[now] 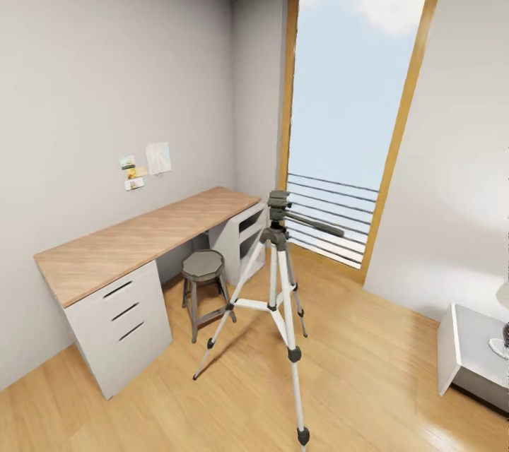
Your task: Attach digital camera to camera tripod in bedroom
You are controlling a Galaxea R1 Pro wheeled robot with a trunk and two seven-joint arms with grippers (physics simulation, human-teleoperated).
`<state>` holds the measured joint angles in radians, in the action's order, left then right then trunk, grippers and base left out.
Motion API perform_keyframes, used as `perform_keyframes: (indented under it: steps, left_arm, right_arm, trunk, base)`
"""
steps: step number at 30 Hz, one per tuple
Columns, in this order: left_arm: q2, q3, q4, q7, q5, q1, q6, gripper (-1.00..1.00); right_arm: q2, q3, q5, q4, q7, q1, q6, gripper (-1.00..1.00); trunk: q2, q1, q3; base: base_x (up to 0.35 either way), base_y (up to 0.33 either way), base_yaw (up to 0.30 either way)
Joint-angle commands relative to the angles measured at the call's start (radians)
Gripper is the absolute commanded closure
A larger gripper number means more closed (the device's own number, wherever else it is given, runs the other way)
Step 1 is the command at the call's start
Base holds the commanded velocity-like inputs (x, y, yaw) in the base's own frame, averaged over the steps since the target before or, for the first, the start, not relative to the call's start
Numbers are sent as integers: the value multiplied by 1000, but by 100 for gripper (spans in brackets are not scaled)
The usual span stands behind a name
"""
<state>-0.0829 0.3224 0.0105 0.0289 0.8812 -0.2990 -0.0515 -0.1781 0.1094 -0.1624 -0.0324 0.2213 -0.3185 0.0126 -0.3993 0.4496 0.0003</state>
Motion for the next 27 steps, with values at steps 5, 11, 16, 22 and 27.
perform_keyframes:
  steps: [5, 11, 16, 22, 27]
  left_arm:
    - [-1, 8, 0, 2, 11, 0, -4, 100]
    - [0, 7, 1, 2, 13, 0, -4, 100]
    - [-1, 7, 0, 4, 13, 0, -4, 100]
    - [-1, 9, 0, 9, 10, 0, -4, 100]
    - [-1, 11, 1, 12, 1, 0, -4, 100]
  right_arm:
    - [0, 9, -10, -1, 3, -1, 2, -100]
    - [0, 8, -10, -1, 3, -1, 3, -100]
    - [-1, 9, -10, -1, 3, -1, 3, -100]
    - [-1, 8, -10, -1, 3, -1, 3, -100]
    - [-1, 8, -10, -1, 3, -1, 3, -100]
  trunk:
    - [-1, 0, 0]
    - [-1, 0, 0]
    - [-1, 0, 0]
    - [-1, 0, 0]
    - [-1, 0, 0]
  base:
    - [69, -204, 0]
    - [20, -52, 0]
    - [2, -5, 0]
    - [52, 50, 0]
    - [186, 186, 0]
